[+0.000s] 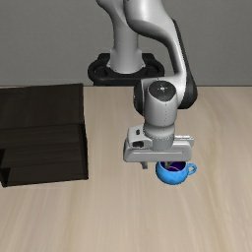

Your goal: Pick up the blue mug on the table and place it on the wooden shelf

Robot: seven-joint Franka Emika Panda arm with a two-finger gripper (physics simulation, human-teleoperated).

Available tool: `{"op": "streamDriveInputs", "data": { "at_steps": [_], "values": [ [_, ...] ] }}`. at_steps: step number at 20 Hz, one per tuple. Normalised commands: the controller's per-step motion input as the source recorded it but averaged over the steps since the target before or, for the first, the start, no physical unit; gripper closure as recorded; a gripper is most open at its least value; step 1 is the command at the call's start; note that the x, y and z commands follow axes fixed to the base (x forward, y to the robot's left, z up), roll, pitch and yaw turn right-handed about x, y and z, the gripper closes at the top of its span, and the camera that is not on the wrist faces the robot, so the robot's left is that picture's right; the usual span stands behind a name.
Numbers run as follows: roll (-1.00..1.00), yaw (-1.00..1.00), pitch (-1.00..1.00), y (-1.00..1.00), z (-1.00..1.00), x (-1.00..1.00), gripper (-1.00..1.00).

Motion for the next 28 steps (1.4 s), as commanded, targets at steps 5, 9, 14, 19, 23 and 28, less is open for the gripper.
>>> {"op": "streamDriveInputs", "data": {
  "at_steps": [5,9,14,19,23,28],
  "values": [
    [0.0,0.0,0.0,0.0,0.2,0.0,1.0],
    [0.0,0.0,0.0,0.0,1.0,0.0,1.0],
    [0.0,0.0,0.0,0.0,1.0,0.0,1.0],
    [0.0,0.0,0.0,0.0,1.0,0.0,1.0],
    [0.0,0.0,0.0,0.0,1.0,0.0,1.0],
    [0.0,0.0,0.0,0.0,1.0,0.0,1.0]
  ]
}}
